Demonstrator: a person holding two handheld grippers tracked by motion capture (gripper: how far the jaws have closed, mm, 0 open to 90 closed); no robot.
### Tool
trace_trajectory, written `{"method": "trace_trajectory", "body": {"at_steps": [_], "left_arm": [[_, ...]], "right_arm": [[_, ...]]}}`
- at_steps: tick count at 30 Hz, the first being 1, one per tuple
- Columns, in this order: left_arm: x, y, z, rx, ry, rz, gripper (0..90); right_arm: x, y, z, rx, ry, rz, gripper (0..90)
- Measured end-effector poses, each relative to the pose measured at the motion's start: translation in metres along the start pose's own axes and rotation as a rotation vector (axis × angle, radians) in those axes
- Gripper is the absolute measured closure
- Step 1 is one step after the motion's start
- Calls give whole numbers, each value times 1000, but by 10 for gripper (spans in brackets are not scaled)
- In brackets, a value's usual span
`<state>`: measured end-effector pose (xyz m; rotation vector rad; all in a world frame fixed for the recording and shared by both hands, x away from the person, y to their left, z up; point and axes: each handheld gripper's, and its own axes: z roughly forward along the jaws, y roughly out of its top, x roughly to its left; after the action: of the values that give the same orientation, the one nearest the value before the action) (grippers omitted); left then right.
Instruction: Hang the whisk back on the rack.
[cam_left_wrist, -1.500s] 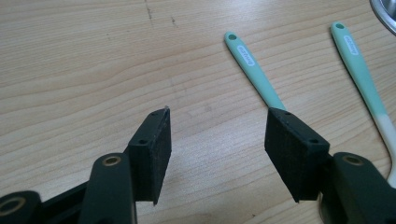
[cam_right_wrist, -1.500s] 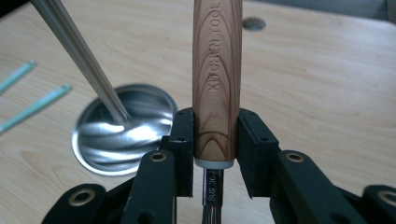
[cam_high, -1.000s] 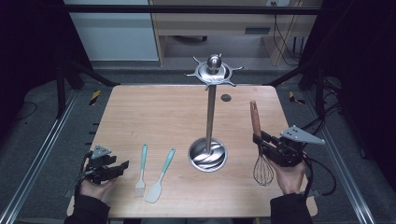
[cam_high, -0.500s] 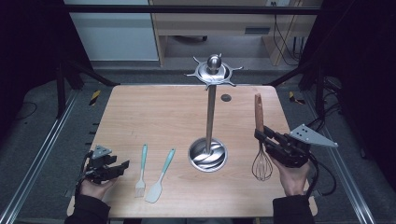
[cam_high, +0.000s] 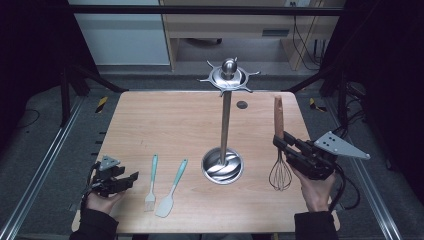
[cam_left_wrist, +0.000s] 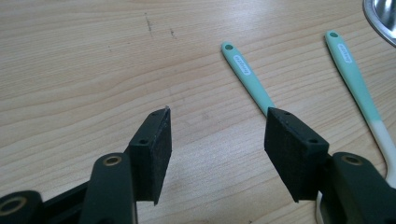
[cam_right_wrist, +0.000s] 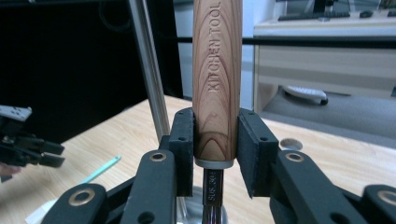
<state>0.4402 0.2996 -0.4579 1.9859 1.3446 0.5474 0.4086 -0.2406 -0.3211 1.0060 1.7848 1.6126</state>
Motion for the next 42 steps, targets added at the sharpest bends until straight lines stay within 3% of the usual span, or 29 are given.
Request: {"method": "trace_trajectory", "body": {"at_steps": [22,31,42], "left_arm": [[-1,-1,2,7,-7,3,408],[-1,-1,2,7,-5,2,408],[-1,-1,3,9,-5,2,408]], "right_arm": [[30,35,9,-84,118,-67,694],[37,41,18,-80,138,-81,693],[37,39,29,-51,137,-90,693]]}}
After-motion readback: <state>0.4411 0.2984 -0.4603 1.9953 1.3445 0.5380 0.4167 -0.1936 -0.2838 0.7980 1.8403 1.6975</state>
